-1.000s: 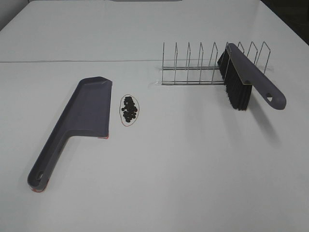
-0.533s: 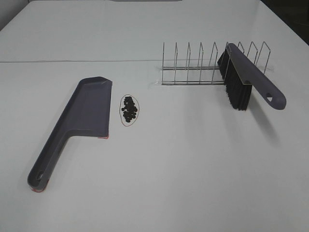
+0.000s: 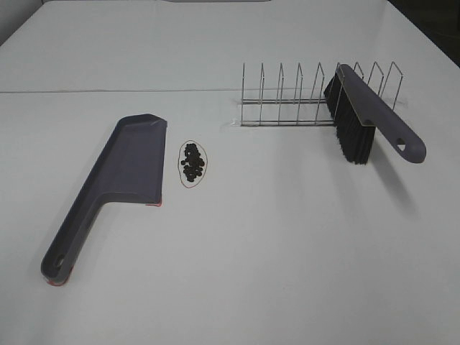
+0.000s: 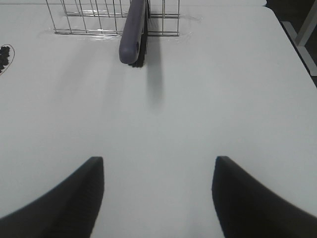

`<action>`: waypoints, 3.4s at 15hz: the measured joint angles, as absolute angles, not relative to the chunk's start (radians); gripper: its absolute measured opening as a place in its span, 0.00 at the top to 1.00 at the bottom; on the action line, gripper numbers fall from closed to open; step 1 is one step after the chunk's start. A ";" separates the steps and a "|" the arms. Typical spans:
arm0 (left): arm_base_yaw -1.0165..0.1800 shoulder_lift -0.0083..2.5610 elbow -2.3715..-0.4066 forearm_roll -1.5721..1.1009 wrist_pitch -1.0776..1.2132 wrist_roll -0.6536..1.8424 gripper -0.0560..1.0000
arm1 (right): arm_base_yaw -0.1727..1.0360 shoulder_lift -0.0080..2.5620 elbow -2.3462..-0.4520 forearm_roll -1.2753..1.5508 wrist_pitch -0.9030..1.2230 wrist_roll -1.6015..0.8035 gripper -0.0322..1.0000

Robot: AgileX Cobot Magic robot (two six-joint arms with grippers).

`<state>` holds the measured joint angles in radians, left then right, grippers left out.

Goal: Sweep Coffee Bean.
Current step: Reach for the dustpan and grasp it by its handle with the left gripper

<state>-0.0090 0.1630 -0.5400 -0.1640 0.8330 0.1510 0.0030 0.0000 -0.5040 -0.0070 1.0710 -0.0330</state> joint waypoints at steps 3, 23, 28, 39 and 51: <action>-0.009 0.413 -0.583 -0.157 0.781 0.145 0.32 | 0.003 0.000 -0.504 -0.007 1.071 -0.033 0.38; -0.128 1.624 -1.094 -0.148 0.835 0.090 0.32 | 0.003 0.000 -0.504 -0.007 1.071 -0.033 0.38; -0.229 1.760 -1.094 -0.051 0.802 -0.077 0.32 | 0.003 0.000 -0.504 -0.007 1.071 -0.033 0.38; -0.258 1.908 -1.094 -0.015 0.690 -0.170 0.33 | 0.003 0.000 -0.504 -0.007 1.071 -0.033 0.38; -0.258 2.023 -1.097 -0.011 0.543 -0.163 0.34 | 0.003 0.000 -0.504 -0.006 1.071 -0.033 0.38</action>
